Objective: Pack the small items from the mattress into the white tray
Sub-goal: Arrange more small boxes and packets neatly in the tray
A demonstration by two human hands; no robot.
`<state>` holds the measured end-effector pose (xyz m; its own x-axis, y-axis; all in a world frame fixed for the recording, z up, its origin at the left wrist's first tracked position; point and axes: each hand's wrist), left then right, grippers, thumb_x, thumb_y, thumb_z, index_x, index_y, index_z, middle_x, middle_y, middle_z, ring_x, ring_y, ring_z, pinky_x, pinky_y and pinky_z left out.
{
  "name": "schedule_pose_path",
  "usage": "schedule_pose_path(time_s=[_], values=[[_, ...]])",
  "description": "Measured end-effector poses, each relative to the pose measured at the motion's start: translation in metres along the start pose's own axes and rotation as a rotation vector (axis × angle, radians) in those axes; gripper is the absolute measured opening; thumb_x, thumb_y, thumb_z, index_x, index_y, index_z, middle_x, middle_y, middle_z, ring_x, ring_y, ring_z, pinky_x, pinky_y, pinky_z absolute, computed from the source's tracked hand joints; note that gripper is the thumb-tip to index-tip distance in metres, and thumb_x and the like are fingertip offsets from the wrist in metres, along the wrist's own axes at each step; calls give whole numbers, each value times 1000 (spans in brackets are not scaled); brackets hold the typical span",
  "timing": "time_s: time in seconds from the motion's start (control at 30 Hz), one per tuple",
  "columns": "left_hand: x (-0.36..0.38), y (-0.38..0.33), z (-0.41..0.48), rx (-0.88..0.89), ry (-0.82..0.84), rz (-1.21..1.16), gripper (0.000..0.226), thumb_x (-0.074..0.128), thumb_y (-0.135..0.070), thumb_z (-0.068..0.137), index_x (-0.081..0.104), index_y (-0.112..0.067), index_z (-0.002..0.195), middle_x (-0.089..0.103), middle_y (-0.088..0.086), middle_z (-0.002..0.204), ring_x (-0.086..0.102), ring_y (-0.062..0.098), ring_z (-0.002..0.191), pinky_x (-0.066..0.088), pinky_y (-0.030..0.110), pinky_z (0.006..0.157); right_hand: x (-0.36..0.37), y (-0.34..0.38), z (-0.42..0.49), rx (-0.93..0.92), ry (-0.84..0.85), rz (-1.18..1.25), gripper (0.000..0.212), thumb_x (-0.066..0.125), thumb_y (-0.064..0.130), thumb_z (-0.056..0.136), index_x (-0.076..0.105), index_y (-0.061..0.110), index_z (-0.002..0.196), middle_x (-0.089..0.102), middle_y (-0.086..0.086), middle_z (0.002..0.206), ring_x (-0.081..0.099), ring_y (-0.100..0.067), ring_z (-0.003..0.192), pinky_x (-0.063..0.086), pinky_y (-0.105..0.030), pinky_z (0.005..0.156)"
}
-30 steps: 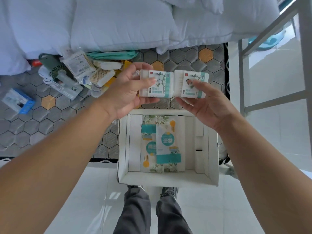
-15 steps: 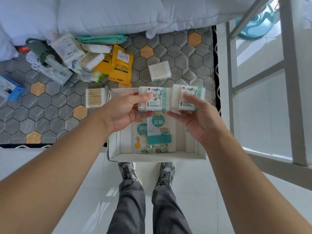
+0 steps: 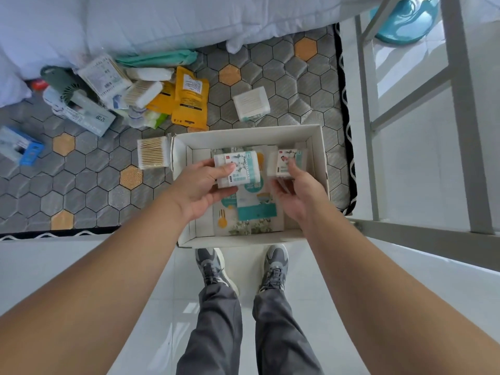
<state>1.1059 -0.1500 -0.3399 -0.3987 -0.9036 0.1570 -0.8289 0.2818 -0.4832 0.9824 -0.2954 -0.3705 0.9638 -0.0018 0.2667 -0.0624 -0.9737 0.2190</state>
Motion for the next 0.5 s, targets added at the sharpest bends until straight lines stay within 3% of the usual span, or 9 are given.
schedule_pose_path(time_s=[0.17,0.27,0.37,0.5], values=[[1,10,4,-10,-21,23,32,73,-5,87,62,-2,117,78,15,95,78,21,82,64,36,72,13,7,20,-19,-145,-101,15,77,17,89,65,8,92,67,-4,80,61,-15,69,54,-25,61],[1,15,6,-12,-23,28,36,74,-5,87,61,-1,120,77,17,104,77,24,89,64,36,75,19,6,25,-36,-206,-100,22,78,18,89,68,8,105,68,-4,89,59,-12,68,54,-21,60],[1,21,7,-5,-23,60,33,74,-7,87,62,-4,118,78,14,104,76,24,94,64,36,77,20,5,30,-22,-298,-293,32,79,36,86,64,10,97,67,-3,87,61,-15,73,58,-27,68],[7,26,6,22,-10,196,28,73,-9,89,65,-7,115,78,9,104,76,19,95,62,34,79,11,-1,27,-59,-311,-409,46,74,55,85,67,13,101,71,-2,92,63,-17,75,51,-33,64]])
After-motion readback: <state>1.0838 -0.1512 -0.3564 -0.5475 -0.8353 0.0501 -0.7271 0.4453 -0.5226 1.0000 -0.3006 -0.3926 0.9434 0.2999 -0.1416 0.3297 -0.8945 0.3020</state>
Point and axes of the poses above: each hand's wrist, its own z-axis towards the middle knuckle, its own x-axis out of the palm, y = z × x
